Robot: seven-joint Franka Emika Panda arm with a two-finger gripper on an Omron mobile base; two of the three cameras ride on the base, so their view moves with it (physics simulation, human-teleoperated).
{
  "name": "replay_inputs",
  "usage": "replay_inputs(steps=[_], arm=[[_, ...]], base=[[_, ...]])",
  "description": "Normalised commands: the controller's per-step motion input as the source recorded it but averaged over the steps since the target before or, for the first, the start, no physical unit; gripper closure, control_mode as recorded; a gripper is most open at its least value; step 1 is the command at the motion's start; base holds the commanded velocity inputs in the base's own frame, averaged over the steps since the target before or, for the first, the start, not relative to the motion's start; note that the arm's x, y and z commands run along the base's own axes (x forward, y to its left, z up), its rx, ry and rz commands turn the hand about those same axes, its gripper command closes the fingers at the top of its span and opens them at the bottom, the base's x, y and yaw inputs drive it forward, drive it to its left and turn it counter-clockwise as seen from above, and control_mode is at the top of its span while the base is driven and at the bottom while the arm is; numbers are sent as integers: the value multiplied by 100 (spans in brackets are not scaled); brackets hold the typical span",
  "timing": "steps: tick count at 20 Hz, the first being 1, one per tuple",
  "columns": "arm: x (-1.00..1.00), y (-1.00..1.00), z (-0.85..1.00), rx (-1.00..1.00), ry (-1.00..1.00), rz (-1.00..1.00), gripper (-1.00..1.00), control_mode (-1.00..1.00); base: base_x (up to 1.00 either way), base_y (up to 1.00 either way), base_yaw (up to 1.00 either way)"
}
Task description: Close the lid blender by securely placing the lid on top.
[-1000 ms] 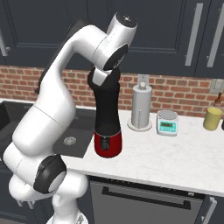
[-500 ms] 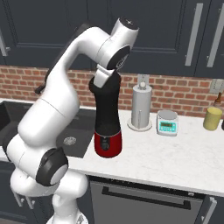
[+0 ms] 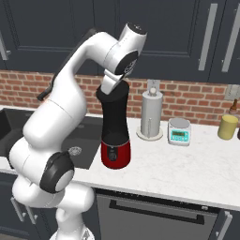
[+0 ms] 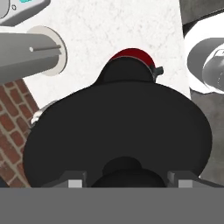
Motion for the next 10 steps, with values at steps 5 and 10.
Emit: replay_inputs(steps=[5,10], arm=[[45,5,0,3,2,-5,100,-100],[25,0,-4,7,3,-4,100,-100]], base=[[0,0,0],[0,0,0]])
